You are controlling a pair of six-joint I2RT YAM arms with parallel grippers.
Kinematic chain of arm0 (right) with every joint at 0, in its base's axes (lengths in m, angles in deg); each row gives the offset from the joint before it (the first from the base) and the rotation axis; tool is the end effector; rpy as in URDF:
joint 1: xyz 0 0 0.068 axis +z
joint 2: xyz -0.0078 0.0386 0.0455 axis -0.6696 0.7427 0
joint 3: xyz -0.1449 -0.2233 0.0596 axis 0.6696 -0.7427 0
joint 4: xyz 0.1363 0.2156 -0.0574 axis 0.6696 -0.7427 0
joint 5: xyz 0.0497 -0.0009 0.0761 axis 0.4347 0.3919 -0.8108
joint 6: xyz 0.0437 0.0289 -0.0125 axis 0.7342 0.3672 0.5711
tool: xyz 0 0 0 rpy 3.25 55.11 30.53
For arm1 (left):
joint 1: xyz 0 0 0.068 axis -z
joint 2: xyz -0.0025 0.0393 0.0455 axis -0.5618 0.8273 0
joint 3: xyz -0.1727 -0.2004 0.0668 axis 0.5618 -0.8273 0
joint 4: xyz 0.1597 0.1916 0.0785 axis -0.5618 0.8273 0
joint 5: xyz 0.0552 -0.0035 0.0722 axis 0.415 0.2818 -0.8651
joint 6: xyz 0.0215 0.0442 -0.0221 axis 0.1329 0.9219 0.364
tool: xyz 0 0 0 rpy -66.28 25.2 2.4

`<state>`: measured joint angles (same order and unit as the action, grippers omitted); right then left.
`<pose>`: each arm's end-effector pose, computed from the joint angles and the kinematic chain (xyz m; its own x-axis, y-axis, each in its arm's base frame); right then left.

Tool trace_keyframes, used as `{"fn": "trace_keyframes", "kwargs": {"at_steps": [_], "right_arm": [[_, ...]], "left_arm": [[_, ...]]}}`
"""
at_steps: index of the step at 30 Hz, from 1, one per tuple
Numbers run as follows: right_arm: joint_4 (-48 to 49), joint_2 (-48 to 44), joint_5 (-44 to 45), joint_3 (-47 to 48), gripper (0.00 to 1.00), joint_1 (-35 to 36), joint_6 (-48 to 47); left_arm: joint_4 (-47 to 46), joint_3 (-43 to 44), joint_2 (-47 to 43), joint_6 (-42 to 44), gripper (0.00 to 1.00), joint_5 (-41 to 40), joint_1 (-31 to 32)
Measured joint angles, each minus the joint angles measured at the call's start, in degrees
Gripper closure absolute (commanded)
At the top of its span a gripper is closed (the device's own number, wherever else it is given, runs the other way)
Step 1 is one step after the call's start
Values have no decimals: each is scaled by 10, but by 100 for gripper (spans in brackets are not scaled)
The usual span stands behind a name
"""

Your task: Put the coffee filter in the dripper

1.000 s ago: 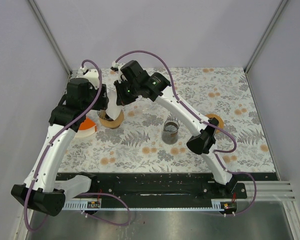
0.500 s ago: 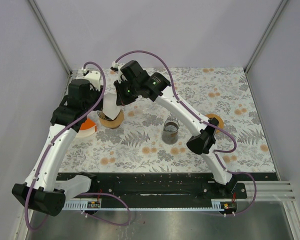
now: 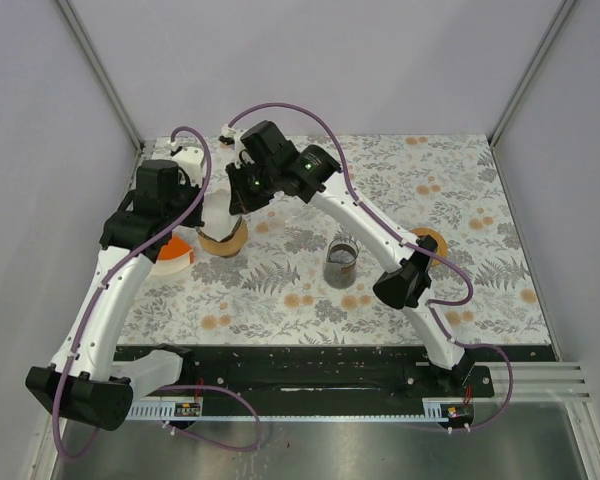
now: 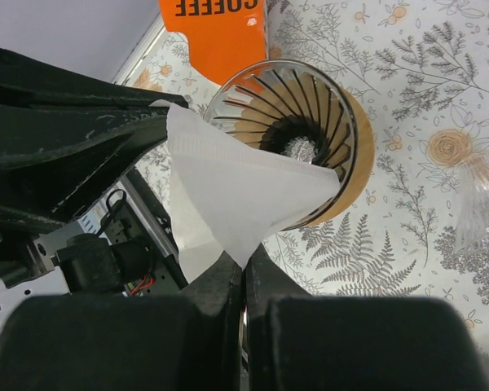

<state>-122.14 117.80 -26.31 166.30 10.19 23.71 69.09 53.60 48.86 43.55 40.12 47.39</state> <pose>0.2900 0.3878 0.3925 -0.6171 -0.3327 -0.7131 -0.7341 0.5698 0.3694 0.2198 -0.0494 0.3863 -0.5393 0.1714 -0.8245 0.2048 0.9764 0.0690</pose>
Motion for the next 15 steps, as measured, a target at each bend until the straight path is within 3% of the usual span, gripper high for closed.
{"fn": "trace_keyframes", "kwargs": {"at_steps": [2, 6, 15], "right_arm": [[0, 0, -10, 0, 92, 0, 0], [0, 1, -23, 0, 90, -1, 3], [25, 28, -40, 0, 100, -17, 16]], "left_arm": [[16, 3, 0, 0, 100, 13, -7], [51, 19, 0, 3, 100, 39, -24], [89, 38, 2, 16, 100, 62, -39]]}}
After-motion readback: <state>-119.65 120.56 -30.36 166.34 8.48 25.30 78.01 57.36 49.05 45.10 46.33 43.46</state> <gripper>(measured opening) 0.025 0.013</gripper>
